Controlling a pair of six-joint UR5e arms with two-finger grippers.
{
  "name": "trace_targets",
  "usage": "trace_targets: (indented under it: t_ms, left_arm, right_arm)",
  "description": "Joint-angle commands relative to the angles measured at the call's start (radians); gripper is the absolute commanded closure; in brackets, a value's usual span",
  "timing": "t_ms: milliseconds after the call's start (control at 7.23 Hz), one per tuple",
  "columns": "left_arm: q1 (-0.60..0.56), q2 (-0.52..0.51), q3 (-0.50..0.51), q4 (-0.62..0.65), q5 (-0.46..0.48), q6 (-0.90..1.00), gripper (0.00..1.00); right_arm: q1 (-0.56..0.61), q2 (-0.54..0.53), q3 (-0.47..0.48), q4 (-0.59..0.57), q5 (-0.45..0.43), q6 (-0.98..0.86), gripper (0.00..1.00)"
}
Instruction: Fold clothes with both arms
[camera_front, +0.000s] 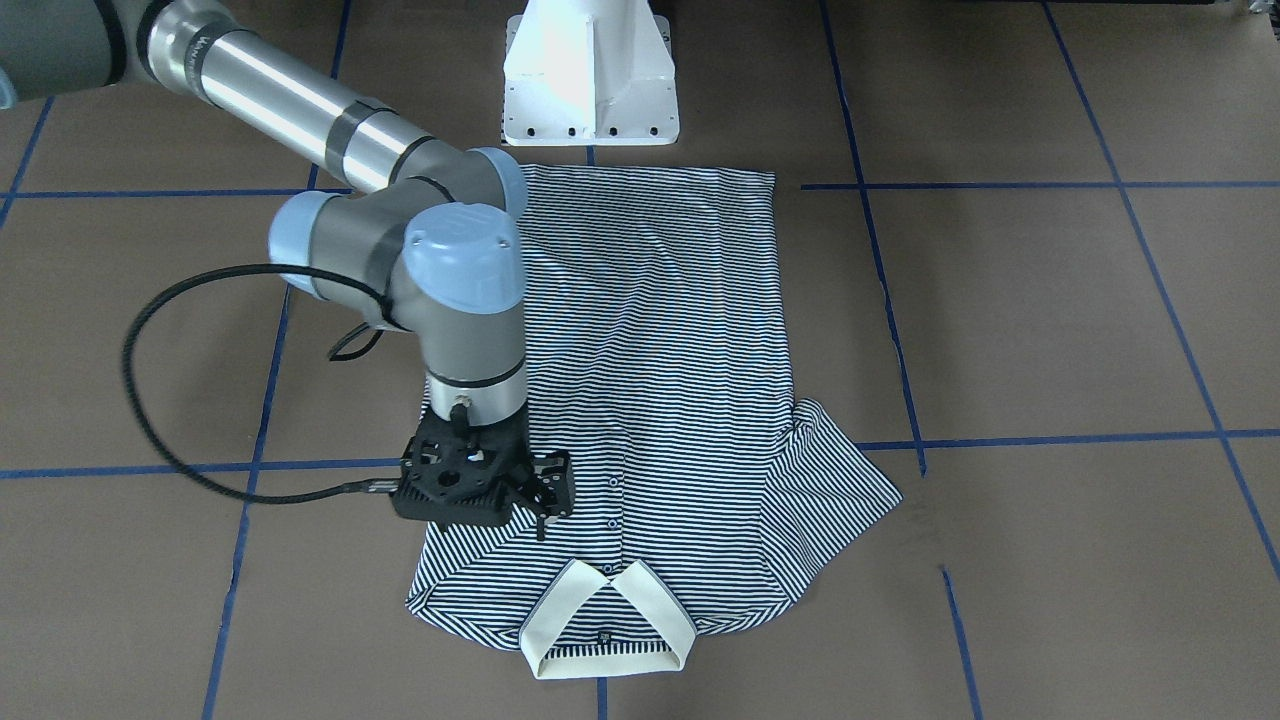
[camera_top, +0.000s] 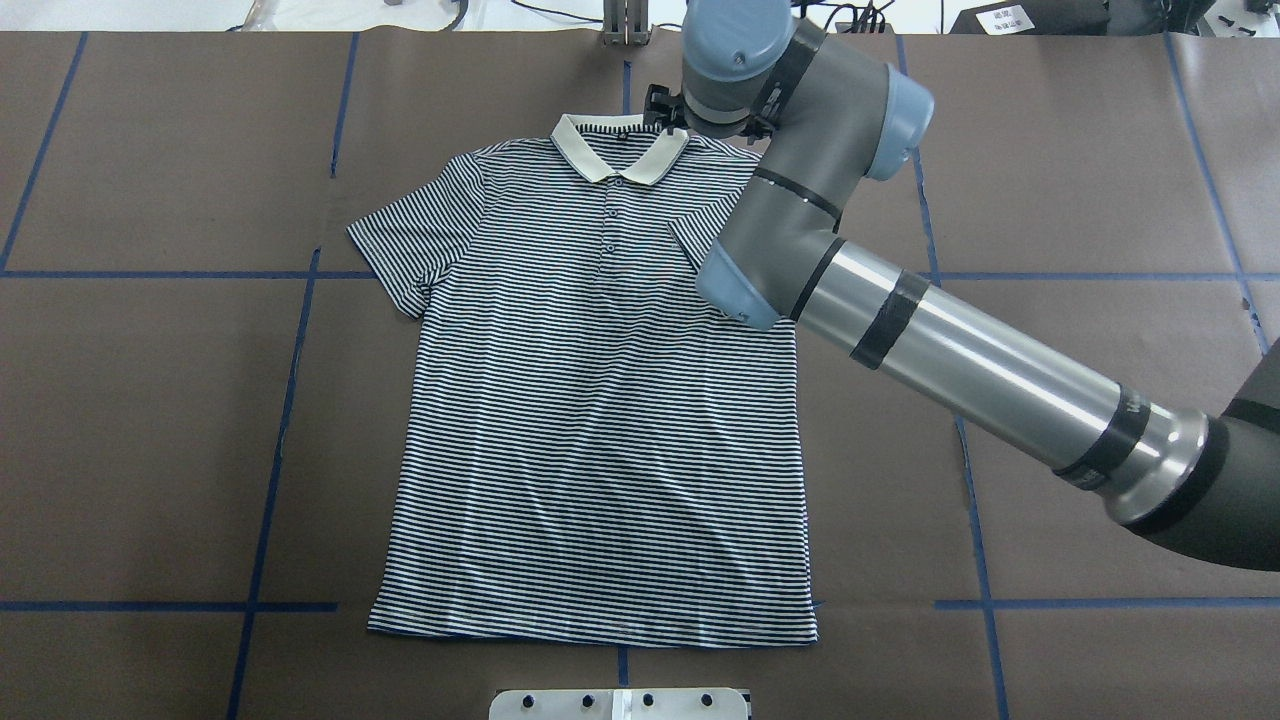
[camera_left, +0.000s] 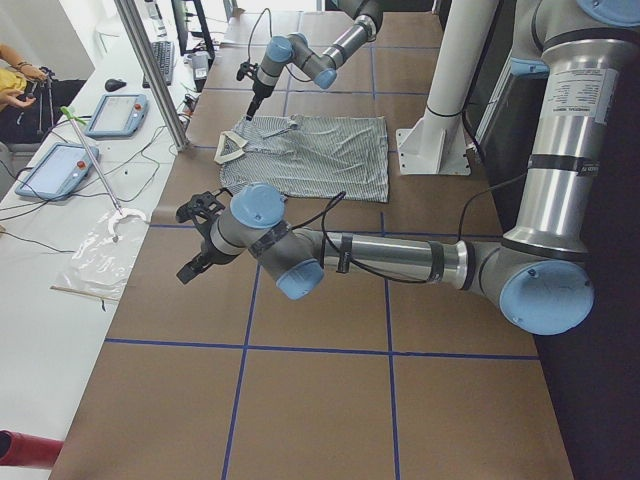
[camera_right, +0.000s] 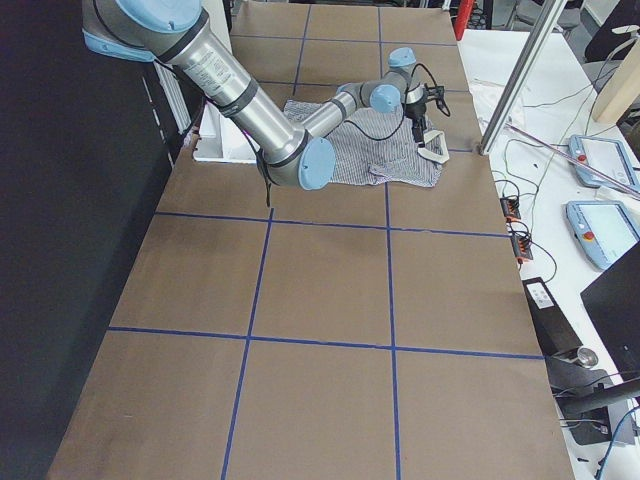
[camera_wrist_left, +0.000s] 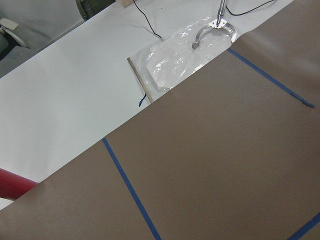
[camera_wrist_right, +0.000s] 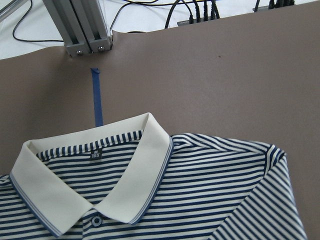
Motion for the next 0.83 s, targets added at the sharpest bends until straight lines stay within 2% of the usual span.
trace_targets:
  t_ms: [0, 138, 277, 415, 553, 692]
  left_arm:
    - [0.129, -0.055, -0.007, -0.055, 0.025, -0.141, 0.0]
    - [0.192, -0.078, 0.0, -0.162, 0.027, -0.317, 0.0]
    - [0.316, -0.098, 0.037, -0.195, 0.034, -0.356, 0.0]
    - [0.369, -0.121, 0.081, -0.199, 0.168, -0.486, 0.0]
    - [0.448, -0.15, 0.097, -0.184, 0.247, -0.612, 0.04]
    - [0.492, -0.172, 0.127, -0.143, 0.305, -0.713, 0.16]
  right_arm:
    - [0.179, -0.142, 0.14, -0.008, 0.216, -0.221, 0.0]
    - [0.248, -0.217, 0.196, -0.002, 0.291, -0.323, 0.0]
    - [0.286, -0.301, 0.241, 0.01, 0.362, -0.419, 0.0]
    - [0.316, -0.395, 0.305, 0.021, 0.395, -0.458, 0.0]
    - [0.321, -0.461, 0.356, 0.022, 0.398, -0.463, 0.0]
    - [0.321, -0.498, 0.397, 0.022, 0.398, -0.462, 0.0]
